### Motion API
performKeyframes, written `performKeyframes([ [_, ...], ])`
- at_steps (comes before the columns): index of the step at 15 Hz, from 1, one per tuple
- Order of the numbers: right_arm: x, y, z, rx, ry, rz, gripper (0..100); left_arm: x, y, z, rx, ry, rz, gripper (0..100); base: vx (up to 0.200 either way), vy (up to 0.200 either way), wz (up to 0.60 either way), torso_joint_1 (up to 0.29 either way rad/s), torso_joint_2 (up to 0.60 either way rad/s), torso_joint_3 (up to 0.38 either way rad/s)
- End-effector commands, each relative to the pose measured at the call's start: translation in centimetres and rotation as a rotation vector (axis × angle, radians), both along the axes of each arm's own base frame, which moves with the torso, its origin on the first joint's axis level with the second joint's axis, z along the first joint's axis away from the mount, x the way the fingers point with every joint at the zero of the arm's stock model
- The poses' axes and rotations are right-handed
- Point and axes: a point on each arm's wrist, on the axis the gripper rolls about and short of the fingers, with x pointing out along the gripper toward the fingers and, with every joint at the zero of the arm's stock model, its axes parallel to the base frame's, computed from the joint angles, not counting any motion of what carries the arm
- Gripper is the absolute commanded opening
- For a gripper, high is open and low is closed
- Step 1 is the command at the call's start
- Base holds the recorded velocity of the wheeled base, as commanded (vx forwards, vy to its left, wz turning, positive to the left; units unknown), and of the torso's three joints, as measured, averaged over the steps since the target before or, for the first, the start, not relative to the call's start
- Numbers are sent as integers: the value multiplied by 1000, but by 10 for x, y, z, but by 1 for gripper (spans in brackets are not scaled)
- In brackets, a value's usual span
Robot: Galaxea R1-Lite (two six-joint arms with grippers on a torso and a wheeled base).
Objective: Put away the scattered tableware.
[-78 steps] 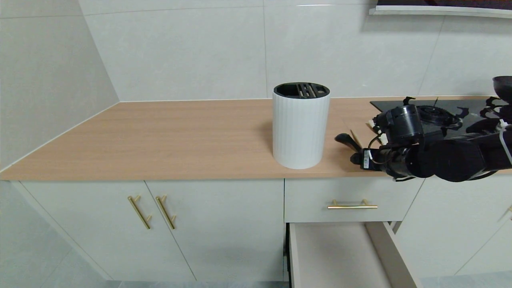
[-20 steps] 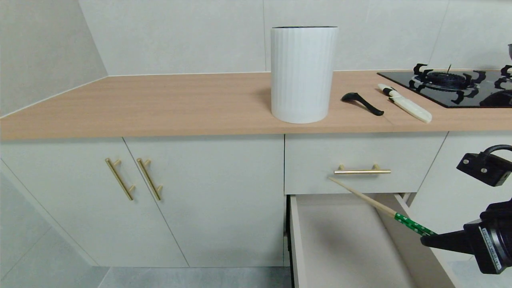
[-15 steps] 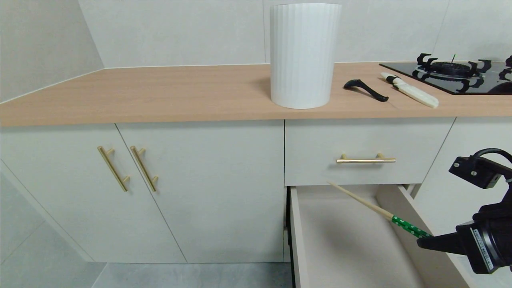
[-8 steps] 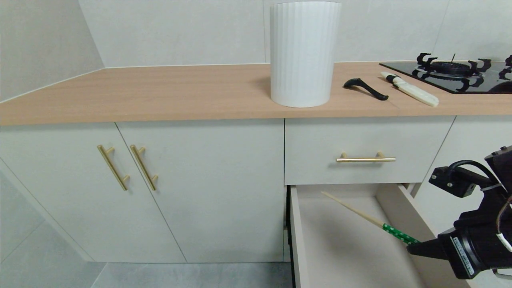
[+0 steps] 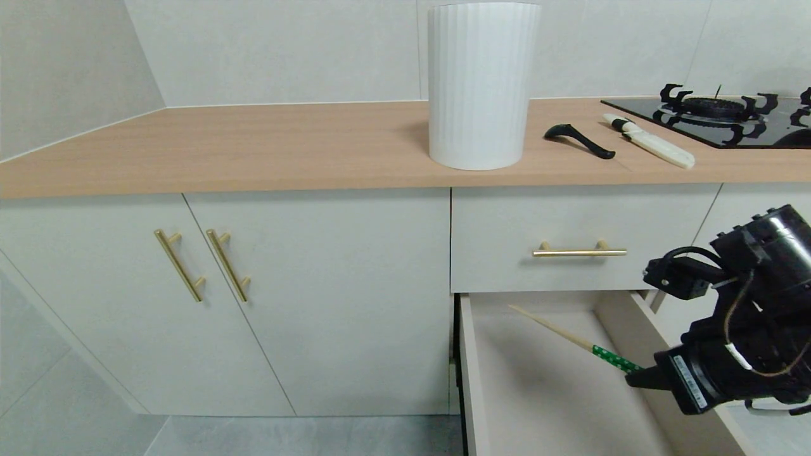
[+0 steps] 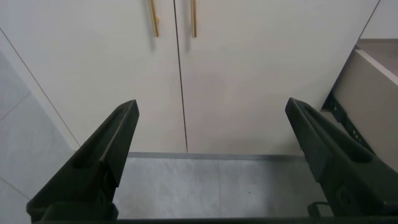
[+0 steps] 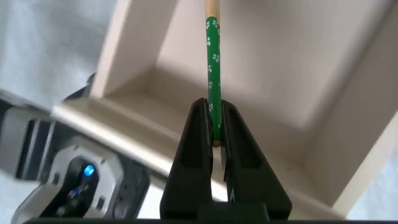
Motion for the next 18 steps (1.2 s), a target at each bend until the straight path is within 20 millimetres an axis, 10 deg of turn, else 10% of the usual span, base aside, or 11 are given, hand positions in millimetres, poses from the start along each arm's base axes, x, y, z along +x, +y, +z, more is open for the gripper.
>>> performKeyframes([
  [1, 28, 14, -17, -43, 72, -3, 0, 0, 0, 0, -1, 1, 1, 100, 0, 0, 0, 0, 0, 0],
  [18, 106, 73, -134, -47, 151, -281, 0, 0, 0, 0, -1, 1, 1, 100, 0, 0, 0, 0, 0, 0],
])
